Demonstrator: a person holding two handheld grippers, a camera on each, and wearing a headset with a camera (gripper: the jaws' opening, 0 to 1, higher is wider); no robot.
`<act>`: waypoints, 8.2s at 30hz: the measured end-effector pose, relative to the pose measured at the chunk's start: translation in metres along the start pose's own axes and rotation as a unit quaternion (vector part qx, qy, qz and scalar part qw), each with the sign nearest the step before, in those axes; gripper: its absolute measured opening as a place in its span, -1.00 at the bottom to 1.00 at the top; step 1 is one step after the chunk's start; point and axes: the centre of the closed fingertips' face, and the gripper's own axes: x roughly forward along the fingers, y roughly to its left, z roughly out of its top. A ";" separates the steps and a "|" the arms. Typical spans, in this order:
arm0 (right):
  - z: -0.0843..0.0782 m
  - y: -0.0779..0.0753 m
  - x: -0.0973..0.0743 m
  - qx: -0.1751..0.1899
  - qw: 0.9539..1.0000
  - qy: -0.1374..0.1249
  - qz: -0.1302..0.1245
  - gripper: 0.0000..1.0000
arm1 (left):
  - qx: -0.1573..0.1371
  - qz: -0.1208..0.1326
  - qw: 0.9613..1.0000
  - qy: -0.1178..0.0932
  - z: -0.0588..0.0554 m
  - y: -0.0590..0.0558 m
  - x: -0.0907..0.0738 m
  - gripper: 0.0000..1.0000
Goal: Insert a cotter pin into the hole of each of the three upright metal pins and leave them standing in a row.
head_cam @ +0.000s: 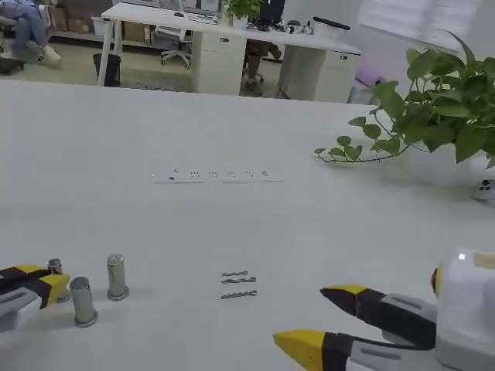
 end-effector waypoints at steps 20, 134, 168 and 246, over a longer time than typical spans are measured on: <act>0.005 0.011 -0.001 -0.002 1.000 -0.008 0.010 0.22 | -0.029 0.036 0.999 -0.001 0.001 -0.006 -0.042 -0.86; 0.026 -0.052 0.083 -0.089 0.985 0.127 0.069 -0.52 | -0.022 -0.046 0.999 -0.019 0.019 -0.131 -0.059 0.69; -0.028 -0.092 0.156 -0.201 0.937 0.268 0.102 -0.71 | -0.001 -0.045 0.999 -0.017 0.011 -0.124 -0.074 0.75; 0.048 0.072 0.084 -0.524 0.827 0.120 0.166 -0.96 | -0.089 -0.133 0.986 -0.052 0.049 -0.134 -0.088 -0.26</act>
